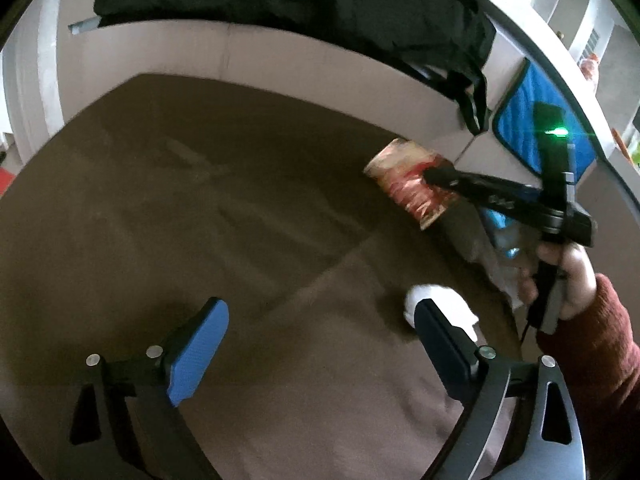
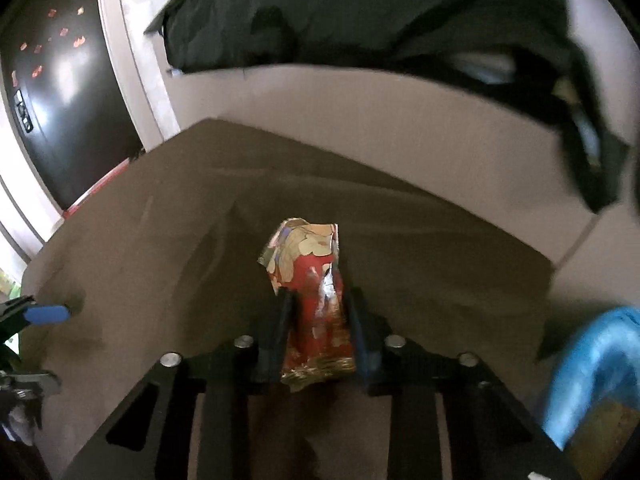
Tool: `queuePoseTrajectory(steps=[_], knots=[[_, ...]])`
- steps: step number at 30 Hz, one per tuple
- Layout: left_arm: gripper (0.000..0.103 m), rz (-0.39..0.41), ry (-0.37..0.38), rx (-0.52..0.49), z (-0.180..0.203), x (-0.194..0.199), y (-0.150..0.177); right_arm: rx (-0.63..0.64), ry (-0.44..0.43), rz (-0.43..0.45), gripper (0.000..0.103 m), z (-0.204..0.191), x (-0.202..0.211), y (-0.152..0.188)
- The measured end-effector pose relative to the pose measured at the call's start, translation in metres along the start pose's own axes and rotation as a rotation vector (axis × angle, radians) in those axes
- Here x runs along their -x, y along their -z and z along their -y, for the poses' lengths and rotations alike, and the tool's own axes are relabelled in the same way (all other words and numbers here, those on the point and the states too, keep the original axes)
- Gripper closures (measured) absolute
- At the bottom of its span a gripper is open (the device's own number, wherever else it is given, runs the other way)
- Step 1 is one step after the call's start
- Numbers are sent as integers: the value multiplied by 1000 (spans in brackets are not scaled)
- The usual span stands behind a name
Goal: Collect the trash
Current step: 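Grasp the white tissue with the left tool while the right tool grasps the red wrapper, then carry the tissue and red wrapper over the bin with both tools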
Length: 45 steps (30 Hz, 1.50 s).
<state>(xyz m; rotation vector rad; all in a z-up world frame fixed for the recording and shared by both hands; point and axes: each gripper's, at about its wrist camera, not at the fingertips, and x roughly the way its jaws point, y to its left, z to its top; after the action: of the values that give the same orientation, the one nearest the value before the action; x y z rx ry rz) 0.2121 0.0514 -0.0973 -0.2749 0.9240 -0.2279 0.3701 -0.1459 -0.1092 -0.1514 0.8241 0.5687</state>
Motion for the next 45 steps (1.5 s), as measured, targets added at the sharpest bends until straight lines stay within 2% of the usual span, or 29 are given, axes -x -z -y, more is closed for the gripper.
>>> queuePoseTrajectory(steps=[1, 8, 11, 13, 15, 17, 19, 20, 21, 24, 28, 34, 38, 42, 45], knots=[[12, -9, 7, -2, 5, -2, 0, -8, 7, 10, 98, 0, 11, 4], [19, -68, 101, -11, 46, -15, 3, -56, 19, 94, 97, 5, 83, 42], [20, -63, 114, 3, 66, -25, -1, -79, 20, 118, 97, 7, 95, 50], [21, -65, 111, 20, 75, -34, -3, -100, 18, 139, 90, 10, 103, 54], [35, -72, 88, 42, 78, -44, -4, -122, 14, 154, 73, 14, 108, 57], [43, -73, 58, 46, 78, -51, -5, -136, 10, 169, 65, 19, 119, 67], [53, -48, 32, 19, 79, -51, -7, -134, 21, 177, 63, 18, 122, 71], [65, -47, 39, 10, 77, -51, -7, -131, 26, 178, 59, 18, 123, 72], [75, -38, 42, 5, 74, -50, -9, -127, 31, 176, 54, 16, 121, 72], [78, 10, 5, -4, 57, -38, -15, -113, 5, 167, 49, 11, 112, 68], [78, 87, -48, 0, 29, -15, -27, -69, -26, 135, 49, -3, 92, 58], [78, 158, -113, -74, 0, 12, -45, 2, -20, 44, 48, -15, 43, 33], [78, 174, -116, -102, -10, 16, -51, -20, -25, 10, 48, -7, 12, 18], [78, 158, -88, -82, -23, 11, -53, -42, -17, -35, 48, -2, -15, 10], [78, 146, -68, -62, -32, 5, -55, -33, -43, -66, 47, -8, -26, 6]])
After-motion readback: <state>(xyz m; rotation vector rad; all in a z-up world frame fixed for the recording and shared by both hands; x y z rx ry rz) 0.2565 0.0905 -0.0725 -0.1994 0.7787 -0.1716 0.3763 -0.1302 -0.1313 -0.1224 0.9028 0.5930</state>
